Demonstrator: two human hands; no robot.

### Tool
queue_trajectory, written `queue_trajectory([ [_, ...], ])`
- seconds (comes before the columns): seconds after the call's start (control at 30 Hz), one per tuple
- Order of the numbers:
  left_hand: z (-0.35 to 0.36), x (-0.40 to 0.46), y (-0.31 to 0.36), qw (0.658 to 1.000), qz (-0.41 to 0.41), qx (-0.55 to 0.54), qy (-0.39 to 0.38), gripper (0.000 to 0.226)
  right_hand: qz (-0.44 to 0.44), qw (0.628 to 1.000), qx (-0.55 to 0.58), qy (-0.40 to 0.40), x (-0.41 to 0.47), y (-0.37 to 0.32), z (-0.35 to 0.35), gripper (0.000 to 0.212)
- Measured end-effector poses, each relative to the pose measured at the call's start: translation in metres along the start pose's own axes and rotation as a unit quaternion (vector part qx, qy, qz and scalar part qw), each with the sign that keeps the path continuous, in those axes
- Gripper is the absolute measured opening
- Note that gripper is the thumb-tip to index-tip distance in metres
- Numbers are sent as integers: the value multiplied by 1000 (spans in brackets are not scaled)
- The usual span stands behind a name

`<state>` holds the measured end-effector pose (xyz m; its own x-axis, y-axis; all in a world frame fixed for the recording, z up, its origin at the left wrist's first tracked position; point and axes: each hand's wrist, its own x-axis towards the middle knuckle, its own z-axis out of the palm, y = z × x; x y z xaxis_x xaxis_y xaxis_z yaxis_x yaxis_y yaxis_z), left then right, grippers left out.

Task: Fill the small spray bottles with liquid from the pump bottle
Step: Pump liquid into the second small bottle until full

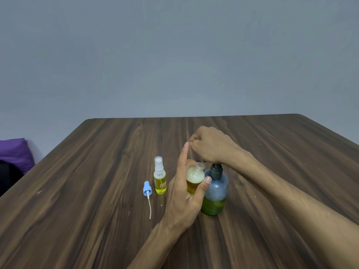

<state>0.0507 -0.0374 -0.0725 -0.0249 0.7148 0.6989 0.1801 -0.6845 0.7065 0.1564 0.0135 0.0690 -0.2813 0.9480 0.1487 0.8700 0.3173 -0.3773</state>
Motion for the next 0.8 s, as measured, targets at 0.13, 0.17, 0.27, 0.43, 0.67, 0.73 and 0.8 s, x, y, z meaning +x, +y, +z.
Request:
queue_trajectory([
  [0.13, 2, 1, 2, 1000, -4, -9, -1, 85, 9, 1000, -12, -14, -1, 1, 3, 33],
  [0.17, 2, 1, 1, 1000, -4, -7, 0, 85, 8, 1000, -14, -14, -1, 1, 3, 32],
  [0.27, 1, 0, 1, 1000, 5, 1, 4, 84, -1, 1000, 6, 9, 0, 2, 0, 36],
  [0.43, 2, 1, 1, 1000, -4, -12, -1, 85, 0, 1000, -22, -8, -1, 0, 3, 31],
  [0.67, 3, 2, 1, 1000, 6, -7, 3, 84, 0, 1000, -24, 4, 0, 3, 5, 31],
  [0.73, 2, 1, 1, 1000, 7, -9, 4, 83, -3, 1000, -24, 2, 0, 2, 3, 31],
  [0.8, 1, 1, 2, 1000, 12, -2, 9, 82, -4, 1000, -9, 19, 1, 2, 0, 31],
])
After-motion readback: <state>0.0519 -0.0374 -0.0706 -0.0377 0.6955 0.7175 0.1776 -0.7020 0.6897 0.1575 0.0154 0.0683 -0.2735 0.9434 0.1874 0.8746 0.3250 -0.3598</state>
